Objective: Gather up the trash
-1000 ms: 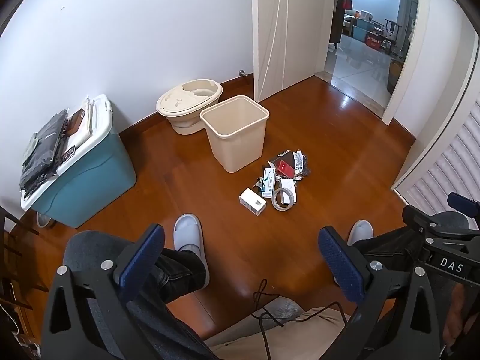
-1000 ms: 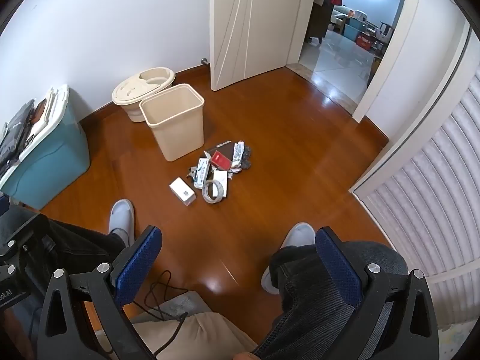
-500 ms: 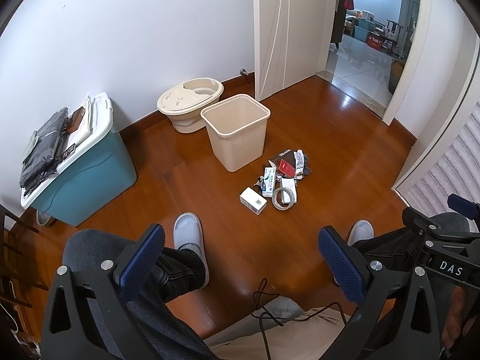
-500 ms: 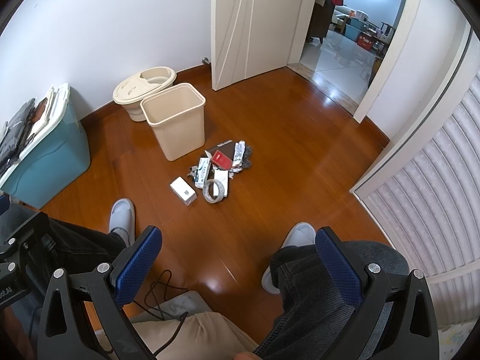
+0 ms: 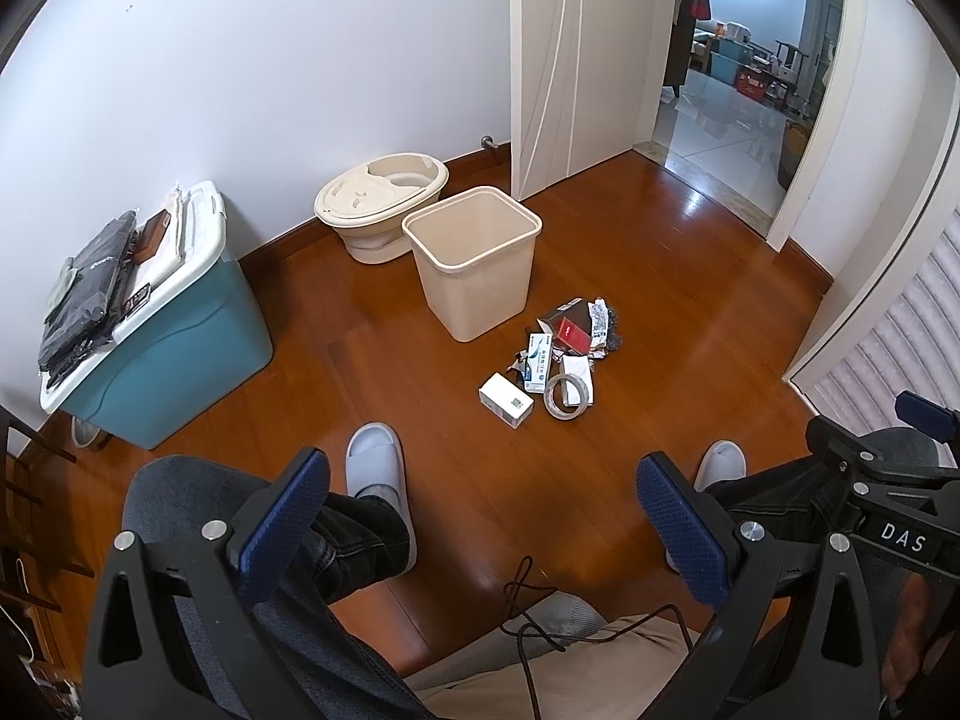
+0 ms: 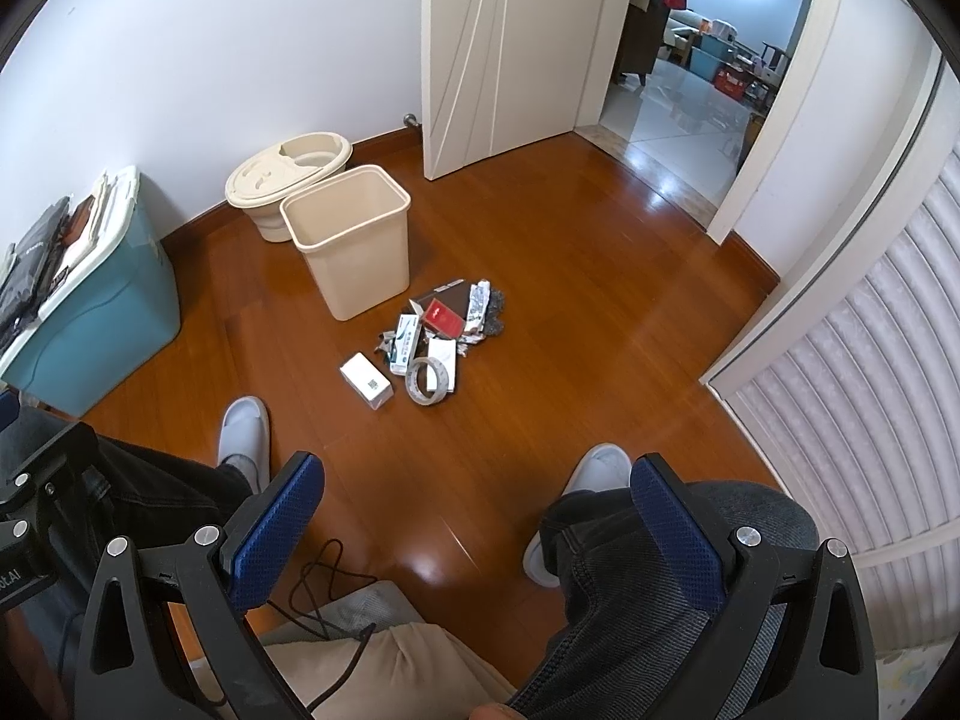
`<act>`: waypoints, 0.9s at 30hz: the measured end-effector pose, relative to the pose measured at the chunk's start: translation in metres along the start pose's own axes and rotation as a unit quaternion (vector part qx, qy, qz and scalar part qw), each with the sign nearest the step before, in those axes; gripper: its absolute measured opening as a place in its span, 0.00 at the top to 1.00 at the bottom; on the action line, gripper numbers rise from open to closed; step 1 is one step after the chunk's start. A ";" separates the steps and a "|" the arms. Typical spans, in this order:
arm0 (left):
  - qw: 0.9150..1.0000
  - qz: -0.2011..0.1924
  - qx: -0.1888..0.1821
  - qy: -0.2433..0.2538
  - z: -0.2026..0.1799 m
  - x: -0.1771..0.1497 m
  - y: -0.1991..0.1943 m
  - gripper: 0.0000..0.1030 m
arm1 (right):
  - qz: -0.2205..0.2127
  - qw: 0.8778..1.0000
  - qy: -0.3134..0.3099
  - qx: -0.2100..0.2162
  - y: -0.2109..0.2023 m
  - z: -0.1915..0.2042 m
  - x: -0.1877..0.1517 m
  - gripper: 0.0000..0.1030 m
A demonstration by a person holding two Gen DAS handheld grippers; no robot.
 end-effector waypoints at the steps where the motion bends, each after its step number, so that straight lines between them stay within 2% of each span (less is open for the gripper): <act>1: 1.000 0.000 -0.001 0.000 0.000 0.000 0.000 0.00 | 0.000 1.000 0.000 0.000 0.000 -0.001 0.000 0.00; 27: 1.000 0.000 -0.001 -0.002 0.002 0.001 0.001 0.00 | 0.002 1.000 0.000 0.001 0.002 -0.001 -0.002 0.00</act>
Point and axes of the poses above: each gripper's, at about its wrist camera, not at the fingertips, and y roughly the way its jaws point, z to its left, x to its top, the point moved 5 cm from there along y, roughly the way its jaws point, and after that the axes turned 1 degree about -x, right-handed, at the moved point
